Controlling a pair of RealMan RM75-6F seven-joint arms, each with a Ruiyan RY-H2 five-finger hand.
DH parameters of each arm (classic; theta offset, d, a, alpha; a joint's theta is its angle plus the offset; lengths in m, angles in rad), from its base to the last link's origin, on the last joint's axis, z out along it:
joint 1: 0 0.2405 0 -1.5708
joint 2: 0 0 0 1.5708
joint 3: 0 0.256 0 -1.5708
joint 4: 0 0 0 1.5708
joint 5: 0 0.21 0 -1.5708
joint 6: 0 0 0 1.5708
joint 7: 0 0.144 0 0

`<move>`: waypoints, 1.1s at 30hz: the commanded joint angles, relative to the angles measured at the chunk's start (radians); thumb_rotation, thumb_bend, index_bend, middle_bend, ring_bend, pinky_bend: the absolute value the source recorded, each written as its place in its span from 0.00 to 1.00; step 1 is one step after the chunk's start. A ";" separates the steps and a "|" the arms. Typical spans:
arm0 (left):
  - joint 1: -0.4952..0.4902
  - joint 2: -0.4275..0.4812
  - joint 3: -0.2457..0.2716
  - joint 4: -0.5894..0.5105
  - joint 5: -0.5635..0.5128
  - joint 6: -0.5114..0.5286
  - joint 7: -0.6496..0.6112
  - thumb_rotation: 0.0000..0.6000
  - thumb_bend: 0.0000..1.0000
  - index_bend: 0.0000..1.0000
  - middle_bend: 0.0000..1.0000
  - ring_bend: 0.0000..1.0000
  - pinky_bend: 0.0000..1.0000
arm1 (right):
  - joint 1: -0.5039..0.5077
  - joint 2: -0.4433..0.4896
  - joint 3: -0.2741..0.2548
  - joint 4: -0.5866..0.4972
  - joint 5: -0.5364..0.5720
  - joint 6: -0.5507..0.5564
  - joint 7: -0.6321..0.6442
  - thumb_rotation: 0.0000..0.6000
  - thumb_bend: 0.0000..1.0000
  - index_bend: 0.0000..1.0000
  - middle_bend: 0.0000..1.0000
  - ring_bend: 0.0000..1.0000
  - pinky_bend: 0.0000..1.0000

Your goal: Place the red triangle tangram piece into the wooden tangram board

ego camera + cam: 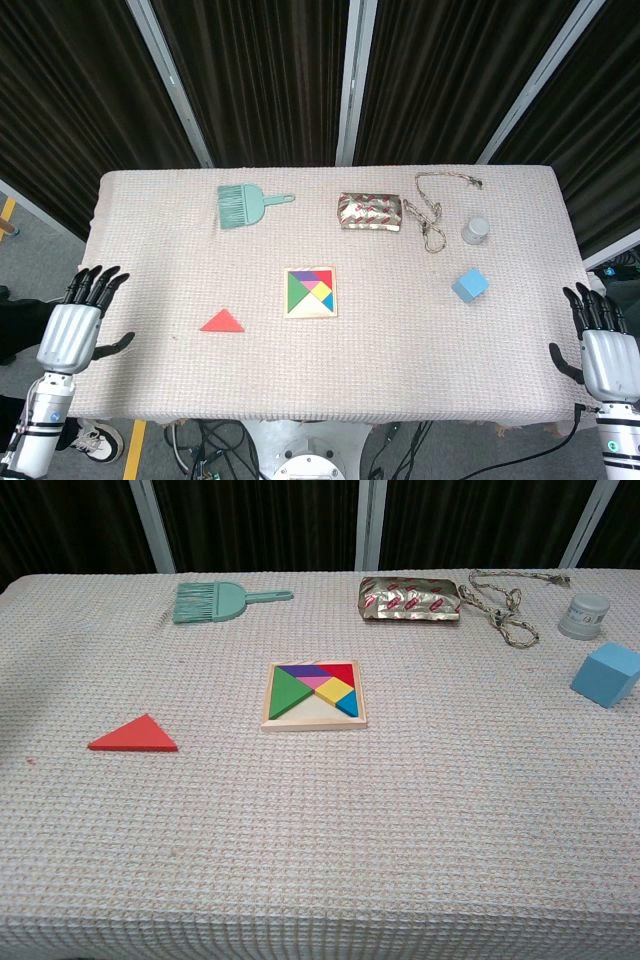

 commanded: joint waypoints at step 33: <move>-0.130 -0.157 -0.003 -0.018 -0.151 -0.289 0.019 1.00 0.15 0.15 0.08 0.00 0.00 | 0.001 0.025 0.009 0.002 -0.003 0.008 0.021 1.00 0.25 0.00 0.00 0.00 0.00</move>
